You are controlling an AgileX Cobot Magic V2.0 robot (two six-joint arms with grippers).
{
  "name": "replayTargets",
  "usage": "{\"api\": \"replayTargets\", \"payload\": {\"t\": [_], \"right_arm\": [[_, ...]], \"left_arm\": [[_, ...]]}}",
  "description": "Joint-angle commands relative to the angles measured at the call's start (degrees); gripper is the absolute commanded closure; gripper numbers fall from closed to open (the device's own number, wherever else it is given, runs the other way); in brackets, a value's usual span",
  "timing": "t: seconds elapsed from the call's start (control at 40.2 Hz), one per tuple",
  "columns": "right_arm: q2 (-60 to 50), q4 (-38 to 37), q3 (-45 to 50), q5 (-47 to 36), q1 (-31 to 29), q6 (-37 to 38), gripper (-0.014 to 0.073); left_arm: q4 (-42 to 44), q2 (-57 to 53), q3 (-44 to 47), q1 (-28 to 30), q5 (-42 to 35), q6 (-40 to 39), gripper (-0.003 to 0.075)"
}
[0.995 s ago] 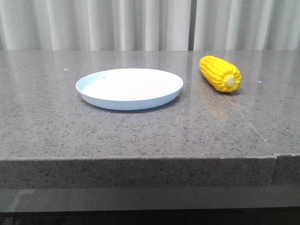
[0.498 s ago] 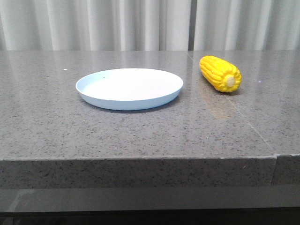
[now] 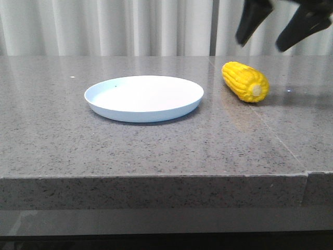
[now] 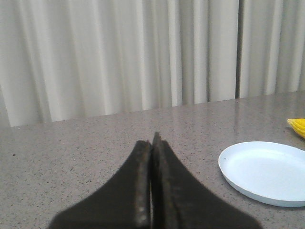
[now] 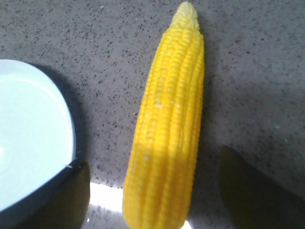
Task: Place corn on plate with both arms
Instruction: 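Lower the right gripper over the yellow corn cob, then grasp the corn cob with the right gripper and lift it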
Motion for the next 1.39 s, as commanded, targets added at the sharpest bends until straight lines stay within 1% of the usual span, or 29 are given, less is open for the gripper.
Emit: {"api": "replayTargets", "payload": {"t": [0.0,0.1,0.249,0.323,0.373,0.423,0.498,0.572,0.622,0.647,0.771,0.896,1.02,1.144,1.244,1.368], "right_arm": [[2.6,1.3,-5.5,-1.0,-0.2,-0.3,0.0013],[6.6,1.3,-8.5,0.1,-0.3,-0.3,0.0013],[10.1,1.4,-10.7,1.0,-0.3,-0.3,0.0013],[10.5,1.4,-10.8,1.5,-0.3,-0.3,0.0039],[10.5,1.4,-10.8,1.7,-0.3,-0.3,0.0085],[10.2,1.4,-10.8,1.8,-0.3,-0.3,0.0167],[9.8,1.4,-10.8,2.1,-0.3,-0.3,0.0330],[9.3,1.4,-10.8,2.1,-0.4,-0.3,0.0450],[8.9,1.4,-10.8,2.2,-0.4,-0.3,0.0496],[8.7,1.4,-10.8,2.3,-0.4,-0.3,0.0506],[6.0,1.4,-10.8,3.1,-0.4,-0.3,0.0502],[2.7,1.4,-10.8,3.1,0.9,3.7,0.0502],[0.8,1.3,-10.8,2.8,4.6,6.7,0.0502],[1.3,1.3,-10.9,1.1,9.2,10.8,0.0502],[2.5,1.3,-10.9,-1.8,13.2,15.0,0.0502],[4.1,1.4,-10.9,-5.3,17.4,18.3,0.0502]], "left_arm": [[-0.1,0.7,-1.3,-0.5,-5.2,0.3,0.0741],[-0.1,0.7,-1.3,-0.5,-5.2,0.3,0.0741],[-0.1,0.7,-1.3,-0.5,-5.2,0.3,0.0741],[-0.1,0.7,-1.3,-0.5,-5.2,0.3,0.0741],[-0.1,0.7,-1.3,-0.5,-5.2,0.3,0.0741],[-0.1,0.7,-1.3,-0.5,-5.2,0.3,0.0741],[-0.1,0.7,-1.3,-0.5,-5.2,0.3,0.0741],[-0.1,0.7,-1.3,-0.5,-5.2,0.3,0.0741],[-0.1,0.7,-1.3,-0.5,-5.2,0.3,0.0741],[-0.1,0.7,-1.3,-0.5,-5.2,0.3,0.0741],[-0.1,0.7,-1.3,-0.5,-5.2,0.3,0.0741],[-0.1,0.7,-1.3,-0.5,-5.2,0.3,0.0741],[-0.1,0.7,-1.3,-0.5,-5.2,0.3,0.0741],[-0.1,0.7,-1.3,-0.5,-5.2,0.3,0.0741],[-0.1,0.7,-1.3,-0.5,-5.2,0.3,0.0741],[-0.1,0.7,-1.3,-0.5,-5.2,0.3,0.0741]]}}
